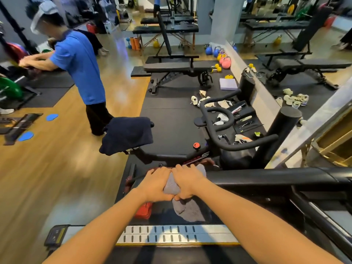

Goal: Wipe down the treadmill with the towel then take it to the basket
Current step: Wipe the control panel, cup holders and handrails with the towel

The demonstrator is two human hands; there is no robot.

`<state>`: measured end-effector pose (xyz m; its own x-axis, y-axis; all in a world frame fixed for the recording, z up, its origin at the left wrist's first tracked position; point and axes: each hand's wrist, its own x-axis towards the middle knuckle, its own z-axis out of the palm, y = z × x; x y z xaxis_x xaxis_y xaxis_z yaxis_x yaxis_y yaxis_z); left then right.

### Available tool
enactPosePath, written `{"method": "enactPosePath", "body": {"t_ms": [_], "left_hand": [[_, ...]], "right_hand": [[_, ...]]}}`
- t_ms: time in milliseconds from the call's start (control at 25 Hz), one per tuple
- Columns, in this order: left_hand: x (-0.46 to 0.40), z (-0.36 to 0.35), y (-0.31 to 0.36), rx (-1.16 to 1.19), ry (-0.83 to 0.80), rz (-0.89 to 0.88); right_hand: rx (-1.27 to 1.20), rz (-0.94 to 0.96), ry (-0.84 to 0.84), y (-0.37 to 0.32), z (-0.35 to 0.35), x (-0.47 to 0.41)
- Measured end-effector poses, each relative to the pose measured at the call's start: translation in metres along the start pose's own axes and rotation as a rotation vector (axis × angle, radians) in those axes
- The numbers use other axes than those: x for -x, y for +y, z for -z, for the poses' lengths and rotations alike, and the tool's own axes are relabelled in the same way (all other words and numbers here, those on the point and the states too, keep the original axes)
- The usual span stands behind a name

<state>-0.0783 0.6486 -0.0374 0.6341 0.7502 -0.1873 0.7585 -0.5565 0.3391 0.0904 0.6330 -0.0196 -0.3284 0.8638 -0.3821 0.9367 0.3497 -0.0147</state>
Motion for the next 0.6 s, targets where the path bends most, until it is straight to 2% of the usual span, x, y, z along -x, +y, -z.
{"method": "enactPosePath", "body": {"t_ms": [320, 480, 600], "left_hand": [[0.025, 0.004, -0.042, 0.033, 0.01, 0.021], [0.023, -0.001, -0.043, 0.0, 0.054, 0.035], [0.013, -0.003, -0.037, -0.088, 0.018, 0.048]], "right_hand": [[-0.001, -0.03, 0.056, -0.047, -0.002, -0.026], [0.014, -0.053, 0.09, -0.044, -0.007, -0.023], [0.025, -0.069, 0.104, -0.033, -0.011, -0.018]]}}
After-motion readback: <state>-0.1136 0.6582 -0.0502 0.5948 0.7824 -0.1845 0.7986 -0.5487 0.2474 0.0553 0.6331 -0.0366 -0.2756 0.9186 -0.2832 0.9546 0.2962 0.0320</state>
